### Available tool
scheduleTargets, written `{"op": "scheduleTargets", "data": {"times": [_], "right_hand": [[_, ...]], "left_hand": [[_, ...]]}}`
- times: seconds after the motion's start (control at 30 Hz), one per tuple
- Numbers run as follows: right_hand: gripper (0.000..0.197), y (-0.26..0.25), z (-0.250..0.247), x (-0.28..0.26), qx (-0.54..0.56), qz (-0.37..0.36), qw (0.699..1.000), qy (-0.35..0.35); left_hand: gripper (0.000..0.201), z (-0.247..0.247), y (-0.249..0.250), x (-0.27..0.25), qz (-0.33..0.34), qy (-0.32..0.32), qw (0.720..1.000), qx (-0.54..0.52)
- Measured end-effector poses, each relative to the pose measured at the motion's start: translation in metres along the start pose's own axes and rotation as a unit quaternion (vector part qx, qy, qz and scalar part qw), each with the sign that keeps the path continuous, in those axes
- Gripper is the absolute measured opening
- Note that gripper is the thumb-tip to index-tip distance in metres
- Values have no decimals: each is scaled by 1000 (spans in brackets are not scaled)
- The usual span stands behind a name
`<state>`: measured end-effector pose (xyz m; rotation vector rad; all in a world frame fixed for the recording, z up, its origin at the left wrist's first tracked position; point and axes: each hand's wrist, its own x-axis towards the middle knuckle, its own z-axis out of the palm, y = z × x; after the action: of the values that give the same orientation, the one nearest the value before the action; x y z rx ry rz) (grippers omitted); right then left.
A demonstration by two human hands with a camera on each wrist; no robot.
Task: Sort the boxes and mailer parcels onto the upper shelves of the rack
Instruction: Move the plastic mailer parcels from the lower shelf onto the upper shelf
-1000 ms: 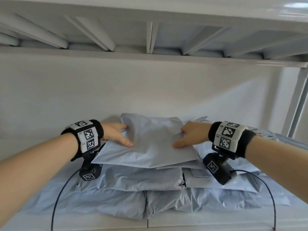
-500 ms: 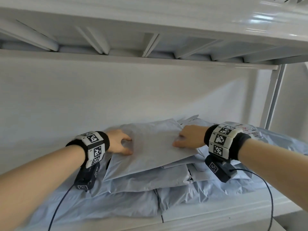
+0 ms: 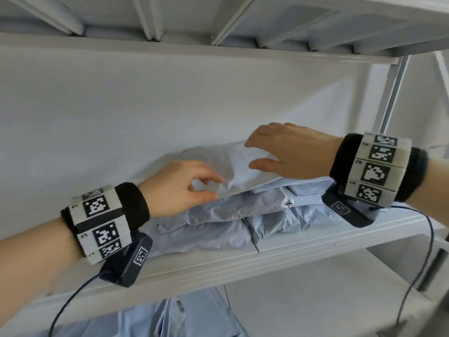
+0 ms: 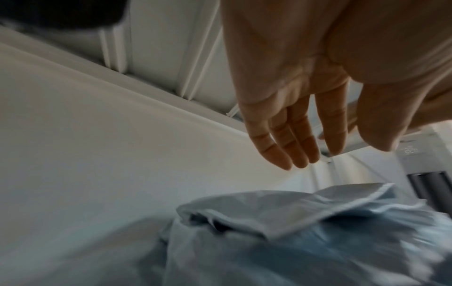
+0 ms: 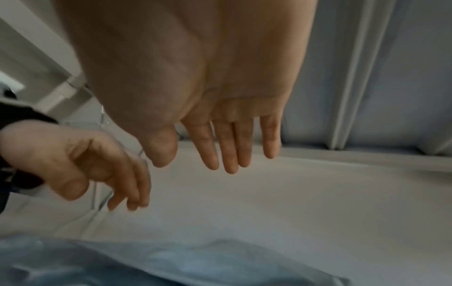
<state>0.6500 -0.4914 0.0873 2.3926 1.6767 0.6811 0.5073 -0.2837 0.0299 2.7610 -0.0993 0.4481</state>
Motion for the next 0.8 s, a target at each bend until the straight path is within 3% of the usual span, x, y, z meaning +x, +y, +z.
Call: {"op": "scheduleTargets", "data": {"times": [0.23,0.33,0.57,0.8], "right_hand": [[43,-80,-8,-51,73,-101,985,121],[40,-112,6,-68,94,-117,980,128],[31,-168,86,-106,155,-114,974,117],[27,-204,209,-128,259,-56,964,-5]], "left_hand": [[24,60,10,-88,98,-62,990,-86],[26,96,-2,-120,118,-96,986,-70],[24,180,-55,-176,-14,-133,984,-115],[26,236,-117,-222,-169,-108,974,-106]]}}
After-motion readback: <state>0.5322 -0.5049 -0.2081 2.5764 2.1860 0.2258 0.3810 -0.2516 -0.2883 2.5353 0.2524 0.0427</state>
